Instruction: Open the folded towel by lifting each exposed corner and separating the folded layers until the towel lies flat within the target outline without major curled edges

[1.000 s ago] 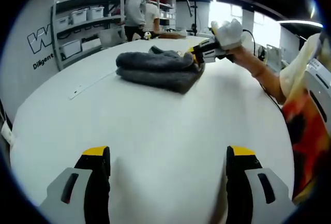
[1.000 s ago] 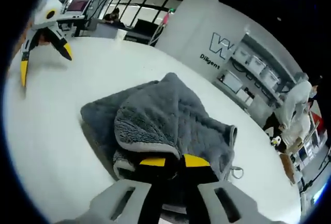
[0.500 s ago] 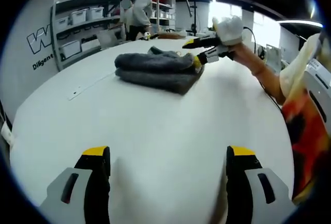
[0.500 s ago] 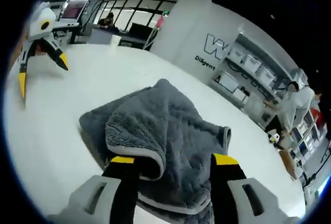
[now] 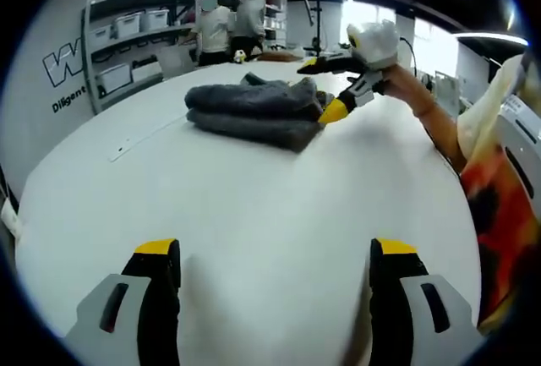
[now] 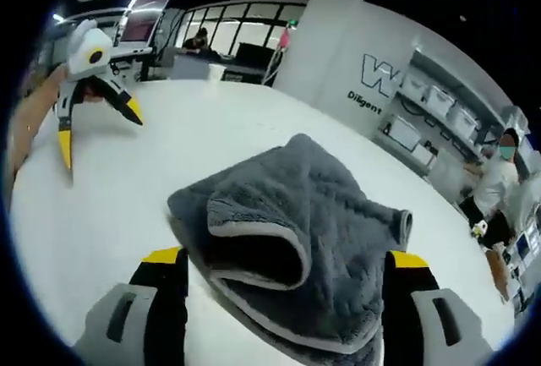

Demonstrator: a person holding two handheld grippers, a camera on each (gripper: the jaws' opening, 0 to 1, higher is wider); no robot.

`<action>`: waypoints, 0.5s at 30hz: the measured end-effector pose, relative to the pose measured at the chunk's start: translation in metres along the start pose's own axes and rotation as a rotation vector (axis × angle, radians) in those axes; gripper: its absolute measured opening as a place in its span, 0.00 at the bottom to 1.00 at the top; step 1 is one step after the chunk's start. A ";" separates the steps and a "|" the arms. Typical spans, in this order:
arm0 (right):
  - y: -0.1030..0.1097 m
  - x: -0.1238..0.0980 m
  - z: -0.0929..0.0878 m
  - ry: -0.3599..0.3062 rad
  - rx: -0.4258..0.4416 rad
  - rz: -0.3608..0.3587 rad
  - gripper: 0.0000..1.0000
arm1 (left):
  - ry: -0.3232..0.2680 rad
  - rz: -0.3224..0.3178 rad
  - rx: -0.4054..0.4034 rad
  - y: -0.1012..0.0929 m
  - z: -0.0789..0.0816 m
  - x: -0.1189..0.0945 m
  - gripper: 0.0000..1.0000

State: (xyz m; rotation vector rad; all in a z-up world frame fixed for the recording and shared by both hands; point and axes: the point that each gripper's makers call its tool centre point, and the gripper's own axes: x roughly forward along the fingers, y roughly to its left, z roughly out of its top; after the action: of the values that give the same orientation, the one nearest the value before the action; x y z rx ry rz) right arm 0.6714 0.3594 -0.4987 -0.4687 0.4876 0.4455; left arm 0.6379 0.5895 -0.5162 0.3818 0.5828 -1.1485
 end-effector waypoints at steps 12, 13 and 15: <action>0.026 0.004 0.014 -0.035 -0.060 0.075 0.99 | 0.002 -0.002 0.004 -0.001 0.000 0.000 0.90; 0.026 0.003 0.015 -0.041 -0.056 0.077 0.99 | 0.002 -0.003 0.004 -0.001 0.000 0.000 0.90; 0.026 0.003 0.016 -0.046 -0.055 0.080 0.99 | 0.001 -0.006 0.005 -0.002 0.001 0.001 0.90</action>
State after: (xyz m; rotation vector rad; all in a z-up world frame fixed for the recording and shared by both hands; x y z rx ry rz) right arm 0.6661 0.3899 -0.4957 -0.4919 0.4515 0.5466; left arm 0.6368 0.5880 -0.5160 0.3851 0.5820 -1.1557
